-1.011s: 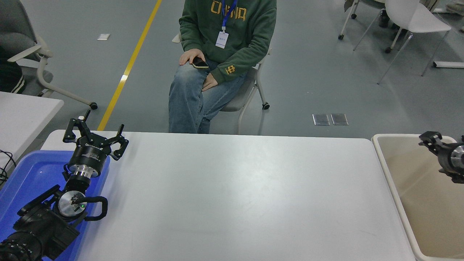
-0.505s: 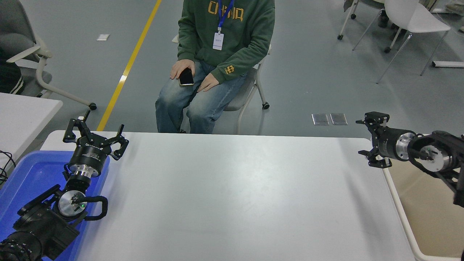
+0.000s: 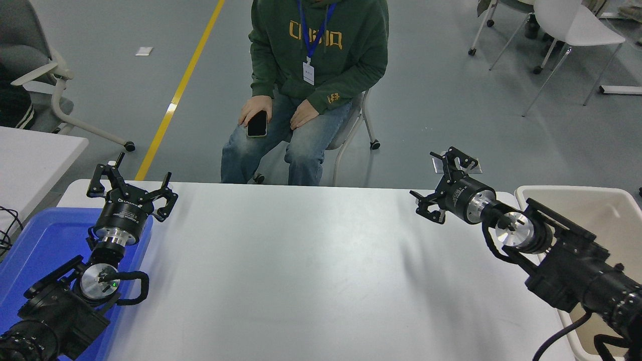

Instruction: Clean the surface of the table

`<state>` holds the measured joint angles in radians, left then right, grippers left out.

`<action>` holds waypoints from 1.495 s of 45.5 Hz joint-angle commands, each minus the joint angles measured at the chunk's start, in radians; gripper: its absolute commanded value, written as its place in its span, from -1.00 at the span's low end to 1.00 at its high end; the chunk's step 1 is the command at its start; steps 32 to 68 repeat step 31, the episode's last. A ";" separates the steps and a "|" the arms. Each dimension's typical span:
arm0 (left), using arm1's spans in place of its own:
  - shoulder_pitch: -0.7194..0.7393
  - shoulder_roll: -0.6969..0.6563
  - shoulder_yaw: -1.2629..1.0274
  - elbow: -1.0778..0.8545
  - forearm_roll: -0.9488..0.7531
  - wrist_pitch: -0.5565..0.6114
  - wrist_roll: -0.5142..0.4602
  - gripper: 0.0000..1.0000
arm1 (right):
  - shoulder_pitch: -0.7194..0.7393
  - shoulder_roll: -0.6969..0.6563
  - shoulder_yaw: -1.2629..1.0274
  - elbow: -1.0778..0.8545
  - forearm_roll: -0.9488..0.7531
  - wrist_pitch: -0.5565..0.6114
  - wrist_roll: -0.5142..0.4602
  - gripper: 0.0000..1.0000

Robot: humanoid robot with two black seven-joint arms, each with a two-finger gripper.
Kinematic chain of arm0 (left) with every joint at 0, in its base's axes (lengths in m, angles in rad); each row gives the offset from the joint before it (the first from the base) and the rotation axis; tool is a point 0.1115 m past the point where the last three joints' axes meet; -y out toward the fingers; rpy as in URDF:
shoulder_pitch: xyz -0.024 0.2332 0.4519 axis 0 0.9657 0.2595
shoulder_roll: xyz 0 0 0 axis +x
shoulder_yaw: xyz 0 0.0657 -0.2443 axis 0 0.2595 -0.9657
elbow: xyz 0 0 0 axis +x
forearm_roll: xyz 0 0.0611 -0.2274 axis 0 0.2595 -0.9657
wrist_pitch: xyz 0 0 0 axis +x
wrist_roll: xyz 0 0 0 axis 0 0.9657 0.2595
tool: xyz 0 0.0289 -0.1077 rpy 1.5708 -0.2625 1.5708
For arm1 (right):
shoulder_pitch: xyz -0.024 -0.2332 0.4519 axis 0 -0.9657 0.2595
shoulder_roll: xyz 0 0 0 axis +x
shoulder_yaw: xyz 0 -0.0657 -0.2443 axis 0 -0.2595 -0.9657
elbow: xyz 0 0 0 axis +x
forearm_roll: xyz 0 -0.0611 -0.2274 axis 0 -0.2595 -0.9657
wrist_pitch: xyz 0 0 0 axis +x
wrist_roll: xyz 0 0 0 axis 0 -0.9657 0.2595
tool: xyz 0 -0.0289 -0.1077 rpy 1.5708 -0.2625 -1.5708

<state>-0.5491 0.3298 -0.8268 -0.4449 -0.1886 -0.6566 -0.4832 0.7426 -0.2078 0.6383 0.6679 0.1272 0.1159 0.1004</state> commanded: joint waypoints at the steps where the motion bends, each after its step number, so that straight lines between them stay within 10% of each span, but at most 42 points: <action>1: 0.000 0.000 0.000 0.000 0.000 0.000 0.000 1.00 | -0.086 0.117 0.116 0.005 0.017 0.008 0.151 1.00; 68: 0.000 0.000 0.000 0.000 0.000 0.000 0.000 1.00 | -0.141 0.133 0.127 -0.001 0.017 0.084 0.294 1.00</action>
